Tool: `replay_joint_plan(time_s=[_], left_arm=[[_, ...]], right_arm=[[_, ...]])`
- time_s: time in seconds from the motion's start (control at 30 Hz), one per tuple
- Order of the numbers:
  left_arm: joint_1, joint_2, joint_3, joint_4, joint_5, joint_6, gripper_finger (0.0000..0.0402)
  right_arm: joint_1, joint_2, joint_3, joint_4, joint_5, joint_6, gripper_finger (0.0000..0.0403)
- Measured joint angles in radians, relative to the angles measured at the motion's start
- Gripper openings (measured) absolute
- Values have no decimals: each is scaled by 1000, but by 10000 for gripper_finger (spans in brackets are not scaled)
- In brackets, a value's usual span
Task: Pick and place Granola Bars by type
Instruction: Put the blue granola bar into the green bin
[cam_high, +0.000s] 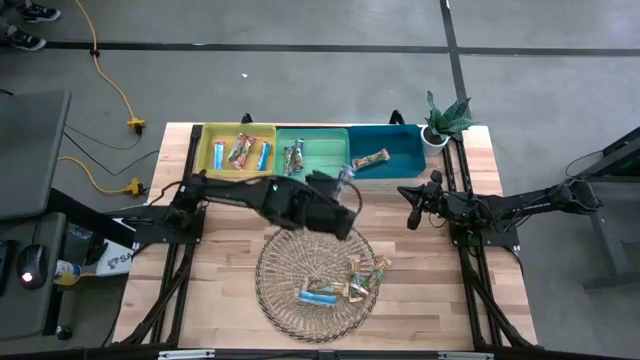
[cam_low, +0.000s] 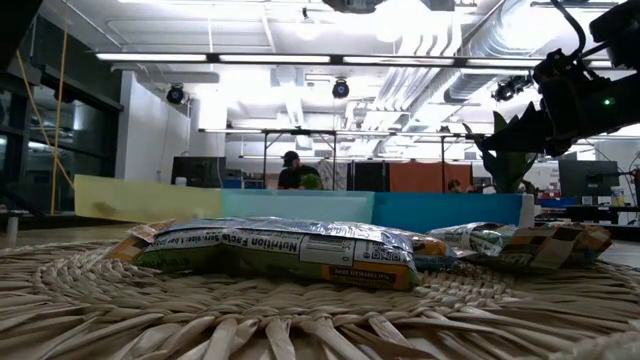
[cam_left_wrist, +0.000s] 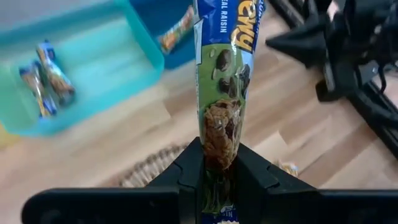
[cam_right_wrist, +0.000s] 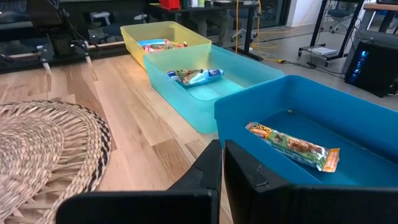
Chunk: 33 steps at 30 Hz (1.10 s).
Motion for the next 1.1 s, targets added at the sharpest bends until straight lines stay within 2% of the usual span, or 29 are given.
replay_joint_plan(time_s=[0.3, 0.53, 0.77, 1.1], left_arm=[[55, -69, 0, 27, -58, 119, 53], [91, -108, -1, 36, -153, 160, 53], [213, -140, 0, 74, -159, 253, 53], [516, -143, -33, 89, 50, 318, 53]], right_arm=[[0, 0, 0, 0, 0, 0, 0], [0, -1, 0, -3, 0, 0, 0], [0, -1, 0, -4, 1, 0, 0], [0, -1, 0, -3, 0, 0, 0]])
